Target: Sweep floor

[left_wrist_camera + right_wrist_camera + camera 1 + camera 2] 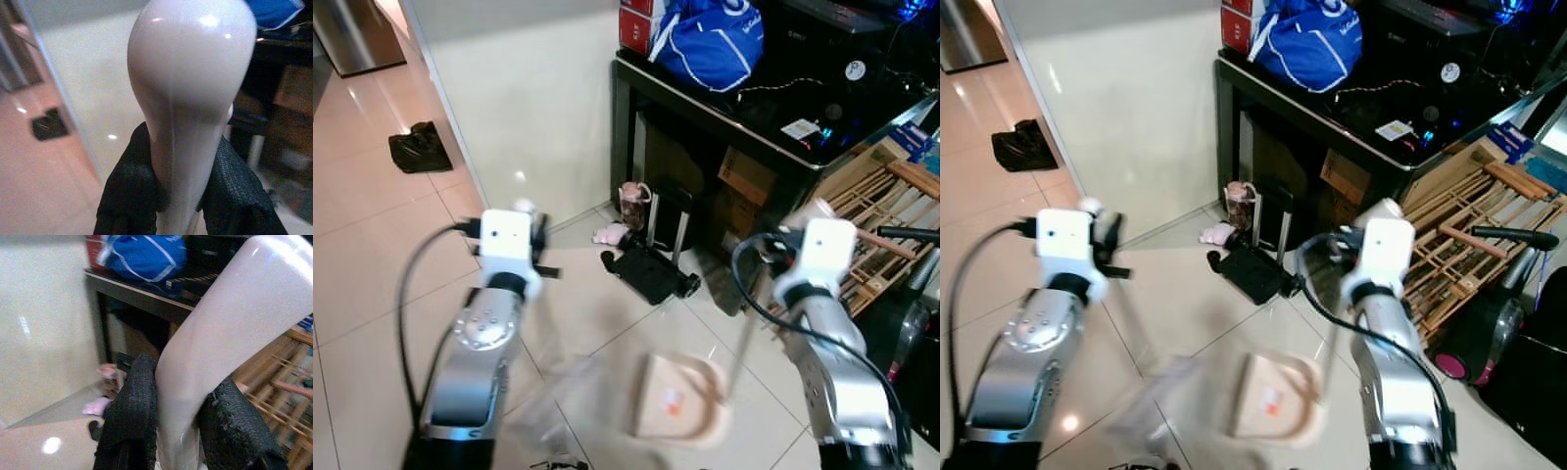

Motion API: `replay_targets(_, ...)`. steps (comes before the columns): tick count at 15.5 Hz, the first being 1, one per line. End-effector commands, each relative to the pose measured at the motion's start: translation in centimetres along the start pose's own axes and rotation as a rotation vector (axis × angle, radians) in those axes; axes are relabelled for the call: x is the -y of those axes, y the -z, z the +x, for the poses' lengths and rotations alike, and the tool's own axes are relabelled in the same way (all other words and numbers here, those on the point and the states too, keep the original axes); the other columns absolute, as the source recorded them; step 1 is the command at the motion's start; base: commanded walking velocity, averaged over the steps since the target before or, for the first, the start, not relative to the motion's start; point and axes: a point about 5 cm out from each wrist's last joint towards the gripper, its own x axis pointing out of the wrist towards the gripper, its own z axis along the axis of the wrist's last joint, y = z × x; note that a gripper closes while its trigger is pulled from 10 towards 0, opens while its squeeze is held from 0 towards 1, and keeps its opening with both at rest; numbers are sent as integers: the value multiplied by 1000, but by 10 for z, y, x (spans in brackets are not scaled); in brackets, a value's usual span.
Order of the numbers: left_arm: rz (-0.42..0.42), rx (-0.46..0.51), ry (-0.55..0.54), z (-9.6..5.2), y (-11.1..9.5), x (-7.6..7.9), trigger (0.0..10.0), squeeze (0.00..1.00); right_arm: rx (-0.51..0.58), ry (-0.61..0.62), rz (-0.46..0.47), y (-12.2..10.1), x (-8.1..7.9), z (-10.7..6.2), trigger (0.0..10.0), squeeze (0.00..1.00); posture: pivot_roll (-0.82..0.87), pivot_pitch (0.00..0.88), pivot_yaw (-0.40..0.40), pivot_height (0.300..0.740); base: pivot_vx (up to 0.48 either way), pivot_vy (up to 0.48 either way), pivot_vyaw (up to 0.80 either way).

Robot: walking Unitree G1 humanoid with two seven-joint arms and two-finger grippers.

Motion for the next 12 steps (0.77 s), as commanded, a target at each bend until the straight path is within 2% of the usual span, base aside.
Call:
replay_targets(1,39,59,35,3,-11,8,10000,0,34,47,2,-9,5,-2,10000,0,52,0,14,740,0,0,-769)
replay_targets(3,28,36,85,6,-9,18,10000,0,42,94,-8,-13,8,-3,10000,0,35,0,27,740,0,0,-787)
replay_targets(4,-12,23,87,6,-8,20,10000,0,58,93,-42,-16,9,-3,10000,0,33,0,25,740,0,0,-800)
replay_targets(6,0,6,81,7,-7,19,10000,0,36,150,-56,-16,13,0,10000,0,40,5,12,740,0,0,-800)
replay_targets(7,-32,2,84,6,-7,17,10000,0,-5,154,-50,-11,11,0,10000,0,43,4,10,740,0,0,-800)
replay_targets(9,-15,36,87,5,-9,15,10000,0,-27,131,-53,-8,5,-1,10000,0,54,11,8,740,0,0,-800)
replay_targets(12,-47,39,119,1,-9,17,10000,0,-59,142,-75,-5,6,-5,10000,0,45,13,24,740,0,0,-800)
